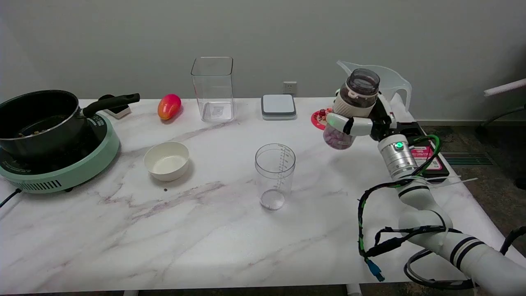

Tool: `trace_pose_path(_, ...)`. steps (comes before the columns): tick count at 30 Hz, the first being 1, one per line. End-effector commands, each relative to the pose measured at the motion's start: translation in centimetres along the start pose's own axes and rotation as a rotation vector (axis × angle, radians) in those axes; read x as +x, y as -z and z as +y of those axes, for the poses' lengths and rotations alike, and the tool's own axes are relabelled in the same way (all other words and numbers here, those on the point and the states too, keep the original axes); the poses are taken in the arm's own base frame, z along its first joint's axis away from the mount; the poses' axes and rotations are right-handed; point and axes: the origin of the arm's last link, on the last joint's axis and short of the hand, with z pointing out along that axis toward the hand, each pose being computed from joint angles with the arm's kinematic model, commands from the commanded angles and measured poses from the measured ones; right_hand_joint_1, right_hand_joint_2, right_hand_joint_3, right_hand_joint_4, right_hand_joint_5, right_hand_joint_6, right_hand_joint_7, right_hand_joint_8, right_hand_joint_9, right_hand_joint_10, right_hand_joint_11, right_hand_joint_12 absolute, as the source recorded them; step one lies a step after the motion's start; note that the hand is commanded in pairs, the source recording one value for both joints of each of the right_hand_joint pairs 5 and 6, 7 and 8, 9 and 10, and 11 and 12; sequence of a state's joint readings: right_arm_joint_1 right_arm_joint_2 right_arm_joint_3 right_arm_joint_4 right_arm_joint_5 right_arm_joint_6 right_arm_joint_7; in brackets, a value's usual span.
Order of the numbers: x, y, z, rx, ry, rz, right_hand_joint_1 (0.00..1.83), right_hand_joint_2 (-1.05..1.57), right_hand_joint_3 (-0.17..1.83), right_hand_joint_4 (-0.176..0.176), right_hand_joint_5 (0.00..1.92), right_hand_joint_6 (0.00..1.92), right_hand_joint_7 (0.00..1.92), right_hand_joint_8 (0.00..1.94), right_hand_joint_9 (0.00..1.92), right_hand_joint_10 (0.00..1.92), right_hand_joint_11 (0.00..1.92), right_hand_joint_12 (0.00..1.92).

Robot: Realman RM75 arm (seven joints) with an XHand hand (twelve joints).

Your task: Pour the object into the transparent cup.

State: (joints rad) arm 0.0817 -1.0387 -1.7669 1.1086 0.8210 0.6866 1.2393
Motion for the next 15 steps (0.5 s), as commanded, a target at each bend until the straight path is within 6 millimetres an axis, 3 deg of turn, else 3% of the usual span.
trace_pose_path(1, -0.4, -0.8, -7.0, 0.211, 0.283, -0.107, 1.44, 0.84, 0.66, 0.0, 1.36, 1.36, 1.45, 1.45, 1.3, 1.3, 1.14, 1.14)
trace_pose_path(7, -0.2, 0.0, -9.2, 0.287, 0.55, -0.063, 1.45, 0.83, 0.66, 0.0, 1.36, 1.36, 1.44, 1.44, 1.3, 1.3, 1.14, 1.14)
trace_pose_path(15, -1.0, 1.8, -10.5, 0.34, 0.741, -0.05, 1.46, 0.79, 0.69, 0.0, 1.34, 1.34, 1.44, 1.44, 1.3, 1.3, 1.13, 1.13)
